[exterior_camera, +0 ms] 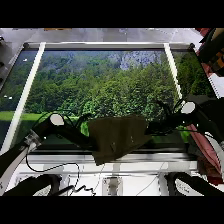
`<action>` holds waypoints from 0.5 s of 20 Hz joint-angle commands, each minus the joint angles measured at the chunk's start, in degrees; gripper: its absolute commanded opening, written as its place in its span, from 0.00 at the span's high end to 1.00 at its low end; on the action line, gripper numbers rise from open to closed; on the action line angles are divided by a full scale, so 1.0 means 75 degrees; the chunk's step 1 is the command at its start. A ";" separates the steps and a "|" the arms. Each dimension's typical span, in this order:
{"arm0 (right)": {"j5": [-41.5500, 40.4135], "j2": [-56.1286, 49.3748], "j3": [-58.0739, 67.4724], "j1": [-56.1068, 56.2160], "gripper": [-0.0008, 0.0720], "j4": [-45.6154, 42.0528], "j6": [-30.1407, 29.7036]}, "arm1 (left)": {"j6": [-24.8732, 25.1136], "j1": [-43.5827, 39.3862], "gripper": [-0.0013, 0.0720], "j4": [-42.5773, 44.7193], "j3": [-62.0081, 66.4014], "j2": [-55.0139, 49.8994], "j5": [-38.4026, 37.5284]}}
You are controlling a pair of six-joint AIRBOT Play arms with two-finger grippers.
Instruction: Fold the clothes and pants, and hang the long-sleeved shirts on hangers.
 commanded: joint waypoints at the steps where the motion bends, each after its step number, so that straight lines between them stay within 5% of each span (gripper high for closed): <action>1: -0.1160 -0.0015 -0.0035 0.0000 0.04 -0.0405 -0.0149 | -0.0192 -0.0289 0.04 0.0271 -0.0085 -0.0009 0.0425; 5: -0.2331 -0.0303 0.0087 -0.0102 0.04 -0.0399 0.0216 | -0.0187 -0.0294 0.04 0.0271 -0.0085 -0.0012 0.0947; 10: -0.0883 -0.2107 0.1020 -0.0254 0.03 -0.0058 0.0111 | -0.0187 -0.0294 0.04 0.0268 -0.0085 -0.0012 0.1058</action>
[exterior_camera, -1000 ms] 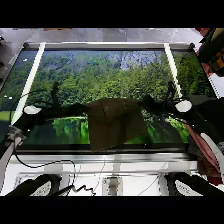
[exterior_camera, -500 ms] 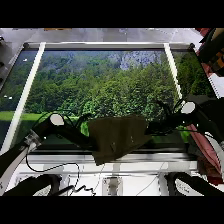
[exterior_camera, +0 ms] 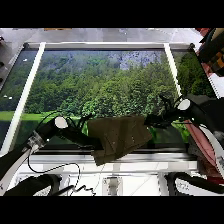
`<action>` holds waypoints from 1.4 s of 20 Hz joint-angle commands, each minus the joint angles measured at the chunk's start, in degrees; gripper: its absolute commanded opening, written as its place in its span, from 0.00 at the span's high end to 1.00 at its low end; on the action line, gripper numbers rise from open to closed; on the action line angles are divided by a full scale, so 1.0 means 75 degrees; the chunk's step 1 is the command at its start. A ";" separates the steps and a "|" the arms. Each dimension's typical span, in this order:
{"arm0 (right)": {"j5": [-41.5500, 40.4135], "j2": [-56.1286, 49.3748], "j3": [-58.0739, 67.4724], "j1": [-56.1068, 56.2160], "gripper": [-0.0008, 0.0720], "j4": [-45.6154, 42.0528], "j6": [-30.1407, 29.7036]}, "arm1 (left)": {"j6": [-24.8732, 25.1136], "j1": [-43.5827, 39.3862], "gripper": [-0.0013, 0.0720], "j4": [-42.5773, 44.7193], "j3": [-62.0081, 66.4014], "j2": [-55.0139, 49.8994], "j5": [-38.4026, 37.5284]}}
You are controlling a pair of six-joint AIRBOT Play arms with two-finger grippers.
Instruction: Fold the clothes and pants, and hang the long-sleeved shirts on hangers.
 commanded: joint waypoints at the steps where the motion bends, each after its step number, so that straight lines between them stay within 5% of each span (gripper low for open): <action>1: 0.0691 -0.1166 0.0635 -0.0055 0.03 0.0041 -0.0137 | -0.0006 -0.0009 0.04 0.0015 -0.0003 -0.0006 0.0128; 5: 0.0994 -0.2084 0.1192 -0.0055 0.04 0.0207 -0.0912 | 0.0003 -0.0009 0.04 0.0020 -0.0003 -0.0006 0.0187; 11: 0.1483 -0.2818 0.1172 0.0507 0.13 0.3077 -0.3121 | 0.0006 -0.0009 0.04 0.0029 -0.0003 -0.0006 0.1183; 12: 0.1338 -0.2815 0.1207 0.0694 0.24 0.3319 -0.3459 | 0.0006 -0.0009 0.04 0.0038 -0.0003 -0.0006 0.1381; 14: 0.1110 -0.2801 0.1416 0.0985 0.82 0.3395 -0.3617 | 0.0009 -0.0006 0.04 0.0079 -0.0003 -0.0006 0.1786; 17: 0.1037 -0.2728 0.2308 0.1093 0.92 0.3389 -0.3573 | 0.0784 0.0157 0.04 0.0108 0.0041 0.0000 0.2127; 19: 0.0699 -0.2372 0.2984 0.0912 0.92 0.3235 -0.3255 | 0.0950 0.0463 0.04 0.0597 0.0227 0.0050 0.2081; 24: -0.0035 -0.0968 0.4491 -0.0440 0.92 0.1279 -0.0632 | 0.0947 0.1224 0.04 0.2559 0.1352 0.0621 0.1813; 28: -0.0050 0.0618 0.4986 -0.2177 0.92 0.0192 0.1492 | 0.0947 0.1504 0.04 0.2757 0.2197 0.1387 0.2028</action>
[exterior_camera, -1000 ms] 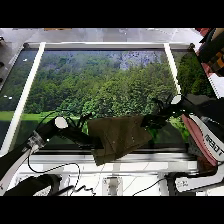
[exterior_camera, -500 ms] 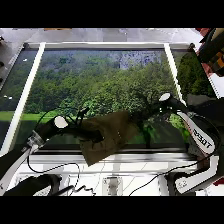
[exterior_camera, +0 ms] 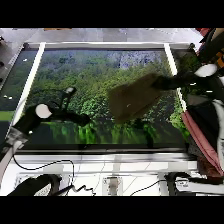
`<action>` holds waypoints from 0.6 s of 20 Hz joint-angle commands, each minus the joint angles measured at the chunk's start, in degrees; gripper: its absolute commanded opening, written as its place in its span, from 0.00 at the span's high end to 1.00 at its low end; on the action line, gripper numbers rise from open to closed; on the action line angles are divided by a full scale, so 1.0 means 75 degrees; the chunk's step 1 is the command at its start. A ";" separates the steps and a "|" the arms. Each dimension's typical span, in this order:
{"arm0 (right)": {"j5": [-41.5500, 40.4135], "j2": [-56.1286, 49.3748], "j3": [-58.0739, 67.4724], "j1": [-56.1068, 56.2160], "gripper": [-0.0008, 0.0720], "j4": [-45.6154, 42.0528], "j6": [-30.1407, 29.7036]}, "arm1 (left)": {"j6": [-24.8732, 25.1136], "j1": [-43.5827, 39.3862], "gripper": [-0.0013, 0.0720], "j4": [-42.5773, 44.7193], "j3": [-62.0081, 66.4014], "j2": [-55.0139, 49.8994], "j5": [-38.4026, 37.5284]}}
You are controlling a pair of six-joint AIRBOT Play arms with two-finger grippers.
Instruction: Fold the clothes and pants, and hang the long-sleeved shirts on hangers.
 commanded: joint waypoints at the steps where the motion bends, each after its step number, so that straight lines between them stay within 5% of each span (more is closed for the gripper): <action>1: -0.0184 0.1390 0.0501 -0.1550 0.92 -0.1224 0.2308 | 0.0035 0.0219 0.04 0.0446 0.0641 0.0653 0.0344; 6: 0.0108 0.3072 0.0533 -0.4205 0.92 -0.2550 0.4517 | 0.0035 0.0219 0.04 0.0446 0.0653 0.1241 0.0752; 12: 0.2774 0.3652 0.0519 -0.6808 0.92 -0.4287 0.4470 | 0.0032 0.0219 0.04 0.0440 0.0653 0.1250 0.0749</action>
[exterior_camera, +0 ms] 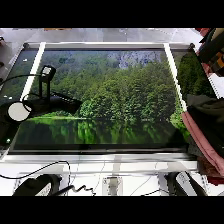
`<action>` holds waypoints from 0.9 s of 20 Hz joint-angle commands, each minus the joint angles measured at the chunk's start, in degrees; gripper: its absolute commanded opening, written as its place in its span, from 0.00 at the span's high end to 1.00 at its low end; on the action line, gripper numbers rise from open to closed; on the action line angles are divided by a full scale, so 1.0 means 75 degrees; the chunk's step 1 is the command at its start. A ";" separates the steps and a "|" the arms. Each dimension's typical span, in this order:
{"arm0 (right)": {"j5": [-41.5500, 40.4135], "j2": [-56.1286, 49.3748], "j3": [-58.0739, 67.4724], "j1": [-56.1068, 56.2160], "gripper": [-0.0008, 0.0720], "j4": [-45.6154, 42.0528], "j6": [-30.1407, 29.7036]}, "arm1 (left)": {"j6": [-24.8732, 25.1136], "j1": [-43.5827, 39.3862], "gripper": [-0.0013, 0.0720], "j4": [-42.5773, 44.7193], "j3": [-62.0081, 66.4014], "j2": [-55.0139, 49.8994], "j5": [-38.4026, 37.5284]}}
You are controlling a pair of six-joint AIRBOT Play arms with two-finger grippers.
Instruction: Fold the clothes and pants, and hang the long-sleeved shirts on hangers.
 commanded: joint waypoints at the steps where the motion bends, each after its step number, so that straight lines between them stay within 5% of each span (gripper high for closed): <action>1: 0.1609 0.0251 -0.0023 -0.1457 0.85 -0.1169 0.0274 | -0.0003 0.0009 0.04 0.0015 0.0015 0.0044 0.0050; 3: 0.1737 0.0230 -0.0023 -0.1853 0.25 -0.1201 0.0271 | 0.0000 0.0009 0.04 0.0015 0.0015 0.0044 0.0050; 4: 0.1737 0.0230 -0.0023 -0.1923 0.13 -0.1198 0.0268 | -0.0003 0.0009 0.04 0.0015 0.0015 0.0044 0.0050; 7: 0.1609 0.0227 -0.0023 -0.1804 0.21 -0.1160 -0.0297 | 0.0000 0.0009 0.04 0.0015 0.0015 0.0044 0.0050; 10: 0.1469 0.0227 -0.0023 -0.1212 0.80 -0.0947 -0.0475 | 0.0000 0.0009 0.04 0.0015 0.0015 0.0044 0.0050; 11: 0.1376 0.0227 -0.0023 -0.0848 0.92 -0.0845 -0.0472 | 0.0000 0.0009 0.04 0.0015 0.0015 0.0044 0.0050; 18: -0.0495 0.0064 -0.0038 0.3590 0.92 -0.0935 -0.0629 | -0.0003 0.0009 0.04 0.0017 0.0015 0.0044 0.0050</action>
